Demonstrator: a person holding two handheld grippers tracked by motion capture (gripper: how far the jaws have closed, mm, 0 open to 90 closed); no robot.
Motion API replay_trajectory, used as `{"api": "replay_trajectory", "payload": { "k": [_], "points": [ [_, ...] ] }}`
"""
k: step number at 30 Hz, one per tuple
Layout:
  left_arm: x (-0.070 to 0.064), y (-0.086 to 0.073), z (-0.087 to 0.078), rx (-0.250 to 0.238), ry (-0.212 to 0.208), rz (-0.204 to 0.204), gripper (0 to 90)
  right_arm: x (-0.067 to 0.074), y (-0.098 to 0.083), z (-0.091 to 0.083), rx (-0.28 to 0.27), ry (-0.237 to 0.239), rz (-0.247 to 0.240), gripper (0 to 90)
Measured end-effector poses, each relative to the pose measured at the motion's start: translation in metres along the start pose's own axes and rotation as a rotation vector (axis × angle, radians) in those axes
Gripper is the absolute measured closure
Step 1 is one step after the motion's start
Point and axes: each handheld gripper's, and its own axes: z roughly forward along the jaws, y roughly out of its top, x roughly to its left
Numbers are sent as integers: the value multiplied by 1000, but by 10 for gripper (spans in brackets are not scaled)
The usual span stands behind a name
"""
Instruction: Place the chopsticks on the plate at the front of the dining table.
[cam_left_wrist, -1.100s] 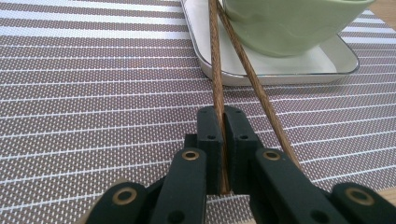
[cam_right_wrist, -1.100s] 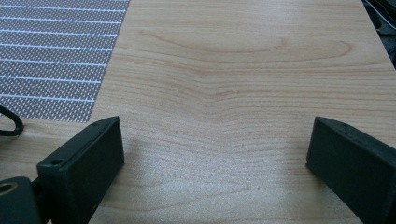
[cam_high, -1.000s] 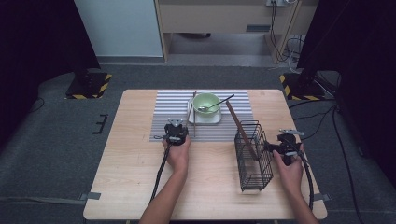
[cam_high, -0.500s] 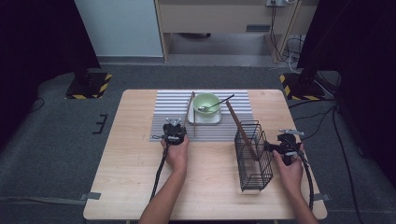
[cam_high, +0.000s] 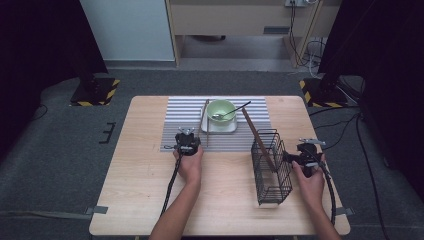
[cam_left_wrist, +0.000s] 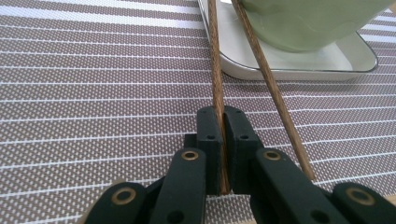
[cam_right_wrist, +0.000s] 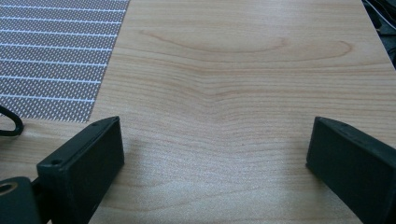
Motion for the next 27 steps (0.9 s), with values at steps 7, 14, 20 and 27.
{"api": "replay_trajectory", "payload": {
  "k": [7, 14, 20, 27],
  "points": [
    [-5, -2, 0, 1, -21, -1, 836, 0, 0, 0, 0, 0, 0, 42],
    [-9, -3, 1, -2, -47, -9, 821, 0, 0, 0, 0, 0, 0, 42],
    [-11, -5, 2, 4, -46, -12, 816, 0, 0, 0, 0, 0, 0, 42],
    [-14, -5, 2, 4, -50, -5, 811, 0, 0, 0, 0, 0, 0, 42]
  ]
}}
